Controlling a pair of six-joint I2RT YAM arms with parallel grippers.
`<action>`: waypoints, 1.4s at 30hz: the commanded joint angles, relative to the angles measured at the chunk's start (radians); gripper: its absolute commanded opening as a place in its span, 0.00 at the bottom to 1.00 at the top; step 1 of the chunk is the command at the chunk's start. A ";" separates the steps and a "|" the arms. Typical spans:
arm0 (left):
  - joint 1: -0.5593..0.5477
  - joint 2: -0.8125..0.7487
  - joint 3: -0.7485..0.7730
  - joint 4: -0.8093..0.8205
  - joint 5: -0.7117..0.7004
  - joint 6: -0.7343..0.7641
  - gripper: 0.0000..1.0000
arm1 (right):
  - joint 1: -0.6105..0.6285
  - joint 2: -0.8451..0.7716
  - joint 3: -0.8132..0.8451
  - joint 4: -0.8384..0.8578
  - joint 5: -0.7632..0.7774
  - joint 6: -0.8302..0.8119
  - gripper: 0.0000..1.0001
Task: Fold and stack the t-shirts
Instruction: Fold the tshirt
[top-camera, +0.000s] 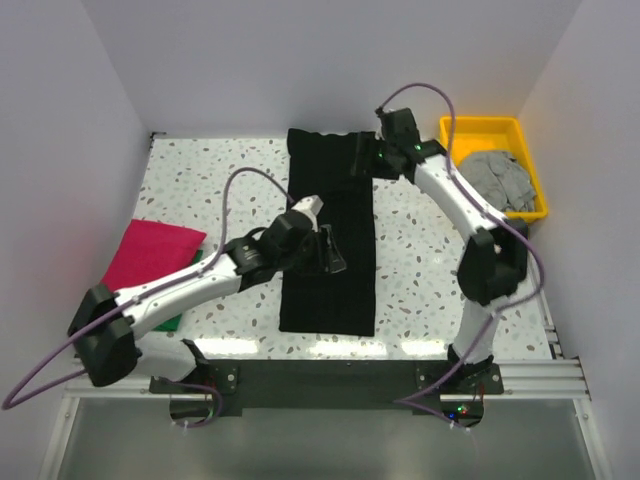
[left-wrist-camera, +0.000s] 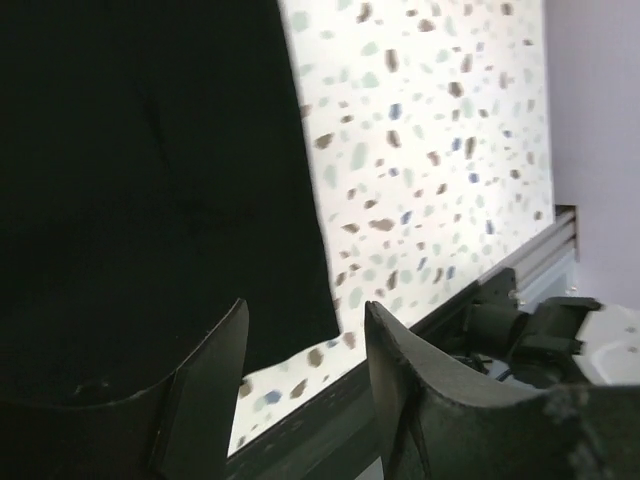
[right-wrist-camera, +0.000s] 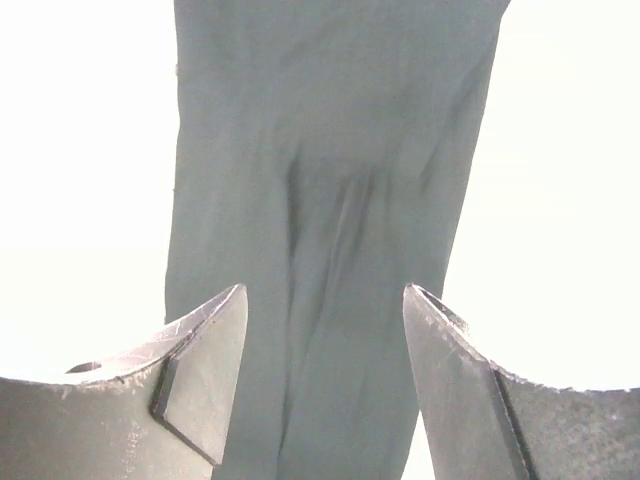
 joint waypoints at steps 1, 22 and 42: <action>0.019 -0.092 -0.097 -0.191 -0.118 0.010 0.56 | 0.007 -0.294 -0.373 0.137 -0.094 0.102 0.67; 0.022 -0.255 -0.404 -0.218 -0.188 0.019 0.24 | 0.438 -0.913 -1.225 0.079 0.042 0.301 0.53; 0.022 -0.203 -0.502 -0.058 -0.125 0.035 0.22 | 0.656 -0.819 -1.208 0.101 0.301 0.435 0.51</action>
